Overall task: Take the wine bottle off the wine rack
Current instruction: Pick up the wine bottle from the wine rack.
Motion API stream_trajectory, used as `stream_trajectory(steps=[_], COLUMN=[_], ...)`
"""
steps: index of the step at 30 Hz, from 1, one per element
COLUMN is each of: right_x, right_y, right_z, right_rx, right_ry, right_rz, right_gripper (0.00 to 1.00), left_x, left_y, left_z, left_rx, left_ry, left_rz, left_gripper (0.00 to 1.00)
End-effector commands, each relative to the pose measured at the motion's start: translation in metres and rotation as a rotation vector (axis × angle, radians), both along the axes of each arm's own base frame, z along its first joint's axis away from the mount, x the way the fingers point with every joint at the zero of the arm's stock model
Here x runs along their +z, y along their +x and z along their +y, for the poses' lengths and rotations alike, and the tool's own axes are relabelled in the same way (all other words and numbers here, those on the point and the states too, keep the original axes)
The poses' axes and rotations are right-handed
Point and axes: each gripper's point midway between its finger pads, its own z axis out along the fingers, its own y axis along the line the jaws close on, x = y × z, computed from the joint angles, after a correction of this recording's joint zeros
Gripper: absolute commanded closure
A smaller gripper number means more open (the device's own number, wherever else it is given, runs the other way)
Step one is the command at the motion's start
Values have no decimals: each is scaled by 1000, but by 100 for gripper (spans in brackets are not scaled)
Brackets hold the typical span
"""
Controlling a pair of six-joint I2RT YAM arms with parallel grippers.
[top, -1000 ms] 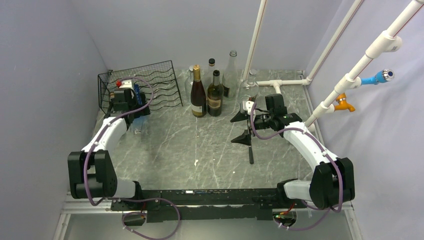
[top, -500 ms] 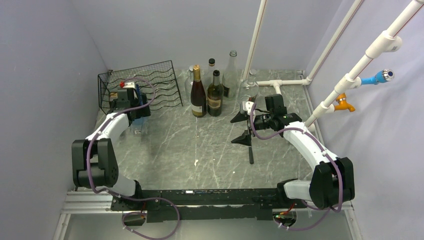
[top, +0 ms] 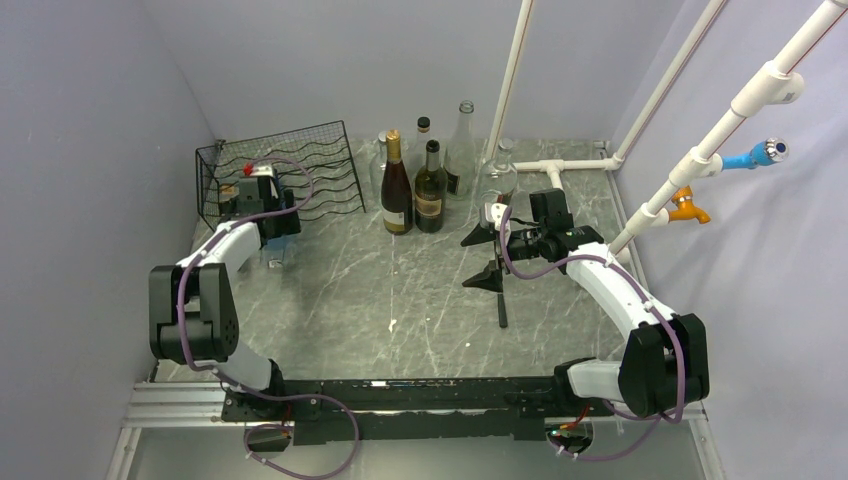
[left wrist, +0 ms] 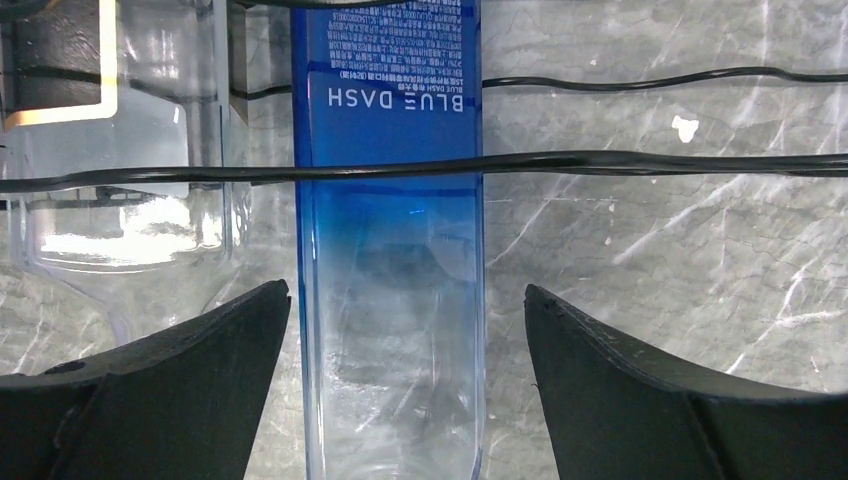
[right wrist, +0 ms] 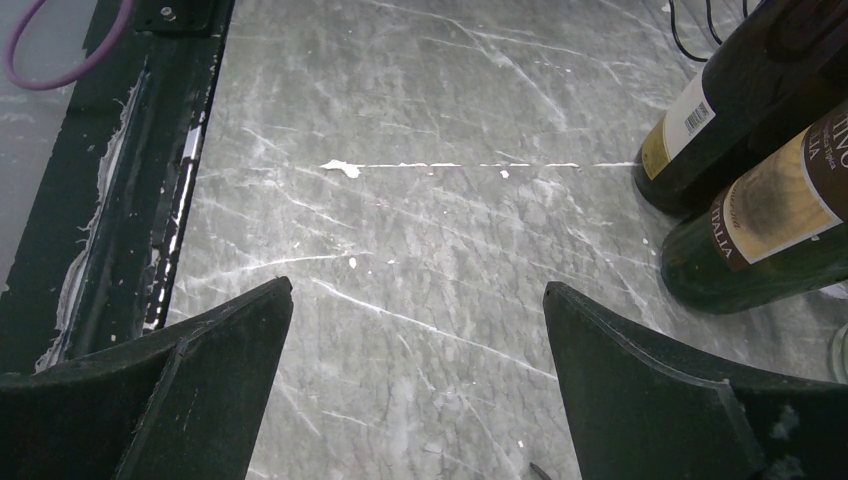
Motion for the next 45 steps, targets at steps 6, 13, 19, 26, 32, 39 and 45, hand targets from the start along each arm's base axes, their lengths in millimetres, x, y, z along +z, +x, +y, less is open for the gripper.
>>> stream_trajectory(steps=[6, 13, 19, 26, 32, 39, 45], right_x=[14, 15, 16, 15, 16, 17, 17], right_y=[2, 2, 2, 2, 2, 1, 1], right_z=[3, 3, 3, 3, 3, 2, 2], right_rx=[34, 35, 35, 35, 35, 34, 36], right_ry=[37, 35, 36, 35, 35, 34, 33], right_rz=[-44, -46, -50, -48, -51, -57, -62], right_gripper=[0, 0, 0, 0, 0, 0, 0], left_x=[9, 5, 1, 1, 2, -5, -12], left_y=[16, 15, 16, 16, 14, 10, 6], left_z=[10, 12, 12, 12, 11, 5, 4], left_rx=[17, 18, 9, 0, -6, -23, -23], left_ry=[45, 56, 61, 81, 134, 181, 185], left_rz=[-34, -18, -4, -7, 7, 36, 45], left_gripper=[9, 12, 13, 14, 14, 14, 14])
